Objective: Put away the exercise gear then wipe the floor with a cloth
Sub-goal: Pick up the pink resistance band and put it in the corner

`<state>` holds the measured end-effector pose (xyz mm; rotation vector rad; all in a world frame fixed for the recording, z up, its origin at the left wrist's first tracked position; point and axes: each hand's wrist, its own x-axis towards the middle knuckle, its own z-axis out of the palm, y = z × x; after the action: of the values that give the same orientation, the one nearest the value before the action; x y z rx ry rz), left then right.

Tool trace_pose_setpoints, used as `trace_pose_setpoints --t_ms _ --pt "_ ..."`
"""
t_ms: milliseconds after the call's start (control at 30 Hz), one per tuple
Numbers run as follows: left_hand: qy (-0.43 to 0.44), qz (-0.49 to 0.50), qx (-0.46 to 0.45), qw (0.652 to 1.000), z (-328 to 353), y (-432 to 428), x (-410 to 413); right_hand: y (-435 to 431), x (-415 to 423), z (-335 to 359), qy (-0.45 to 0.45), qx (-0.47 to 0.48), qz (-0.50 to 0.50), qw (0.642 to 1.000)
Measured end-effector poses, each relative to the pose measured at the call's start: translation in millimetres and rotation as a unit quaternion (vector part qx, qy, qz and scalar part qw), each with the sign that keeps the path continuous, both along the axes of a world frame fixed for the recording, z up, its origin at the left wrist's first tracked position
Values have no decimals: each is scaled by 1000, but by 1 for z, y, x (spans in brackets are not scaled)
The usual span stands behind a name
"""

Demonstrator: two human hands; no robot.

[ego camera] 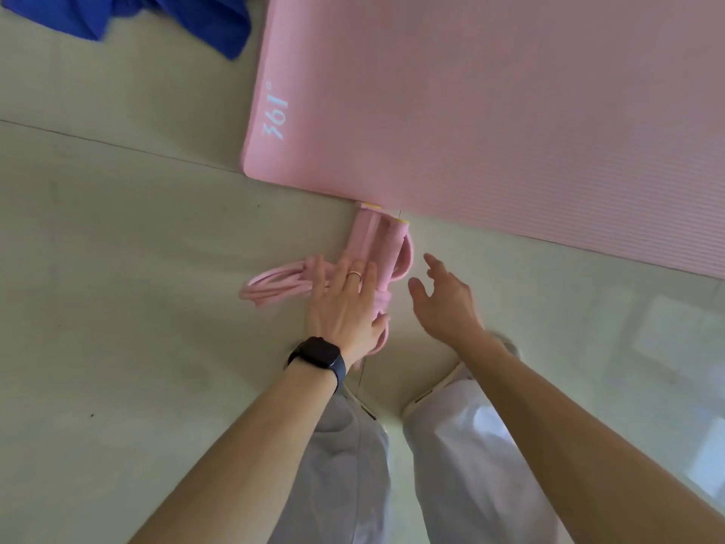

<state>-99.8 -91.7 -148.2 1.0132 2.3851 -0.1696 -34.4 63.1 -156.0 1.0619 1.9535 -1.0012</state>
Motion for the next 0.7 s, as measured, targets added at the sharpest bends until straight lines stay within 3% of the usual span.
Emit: trace_pose_setpoints --t_ms 167,300,467,600,700 --pt "94 -33 24 995 -53 2 6 -11 -17 -69 59 2 -91 994" --pt "83 7 41 996 -56 -4 2 -19 -19 -76 22 -2 -112 993" --pt "-6 109 40 993 10 -21 -5 -23 -7 -2 28 -32 -120 992" --pt "-98 226 43 968 100 -31 -27 -19 3 97 41 -10 -85 996" --pt "-171 281 72 942 170 -31 -39 -5 14 174 52 14 -119 991"
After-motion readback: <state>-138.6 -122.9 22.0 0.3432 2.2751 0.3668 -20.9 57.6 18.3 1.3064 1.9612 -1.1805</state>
